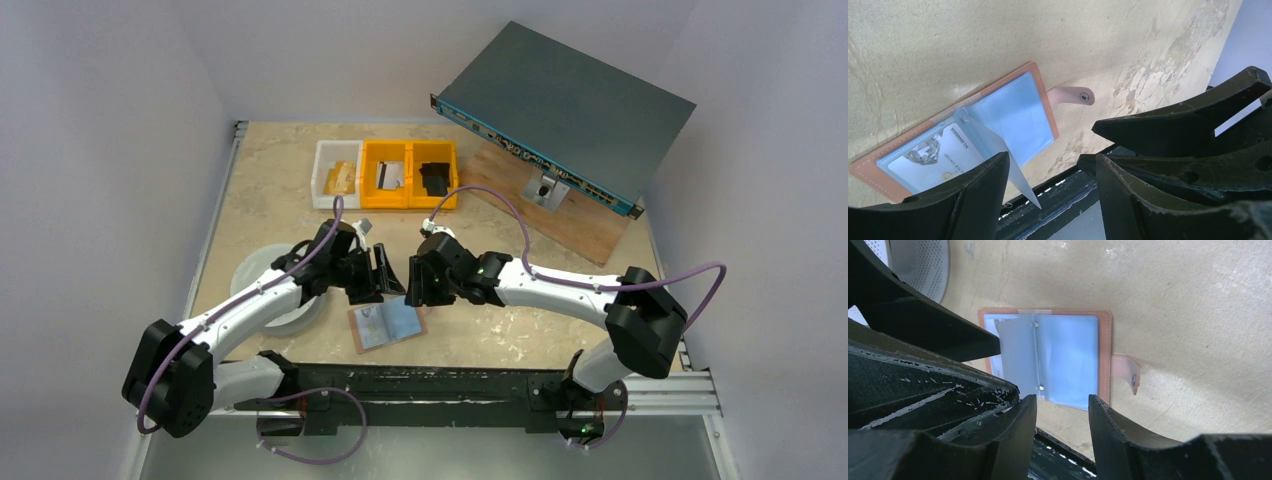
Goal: Take the credit cards out of the card holder
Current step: Remove the credit card from the card holder.
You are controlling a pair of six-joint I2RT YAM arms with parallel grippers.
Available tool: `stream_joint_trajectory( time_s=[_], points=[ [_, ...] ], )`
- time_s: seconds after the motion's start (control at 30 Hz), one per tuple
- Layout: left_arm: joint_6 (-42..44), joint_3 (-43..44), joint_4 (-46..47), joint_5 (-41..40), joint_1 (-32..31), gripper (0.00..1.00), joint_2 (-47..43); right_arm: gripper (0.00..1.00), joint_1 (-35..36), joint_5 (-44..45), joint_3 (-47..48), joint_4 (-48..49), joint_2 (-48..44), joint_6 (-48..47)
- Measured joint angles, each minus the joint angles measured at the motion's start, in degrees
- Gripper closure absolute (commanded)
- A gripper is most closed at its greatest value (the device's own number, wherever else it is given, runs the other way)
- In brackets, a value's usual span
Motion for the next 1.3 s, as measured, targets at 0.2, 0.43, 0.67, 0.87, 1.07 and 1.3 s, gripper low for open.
stream_joint_trajectory(
  time_s=[0.2, 0.43, 0.67, 0.87, 1.07, 1.3],
  points=[
    [0.0, -1.5, -0.8, -0.8, 1.3, 0.36, -2.3, 0.57, 0.3, 0.0, 1.0, 0.0, 0.0, -0.4],
    [0.0, -1.9, -1.5, -0.9, 1.9, 0.36, -2.8, 0.57, 3.1, 0.2, 4.3, -0.2, 0.2, -0.6],
    [0.0, -1.9, -1.4, -0.7, 2.3, 0.36, -2.1, 0.62, 6.3, 0.0, 6.3, 0.3, 2.6, -0.8],
    [0.0, -2.1, -4.3, -2.1, 4.4, 0.35, -4.3, 0.63, 6.8, -1.6, 6.3, 2.4, 5.3, -0.8],
    [-0.1, -3.0, -6.6, -3.8, 7.5, 0.36, -9.4, 0.64, 6.8, -3.0, 6.4, 4.0, 8.3, -1.0],
    [0.0, -3.7, -5.5, -2.3, 7.5, 0.36, -5.0, 0.59, 6.8, -2.5, 6.4, 3.9, 7.4, -1.4]
  ],
)
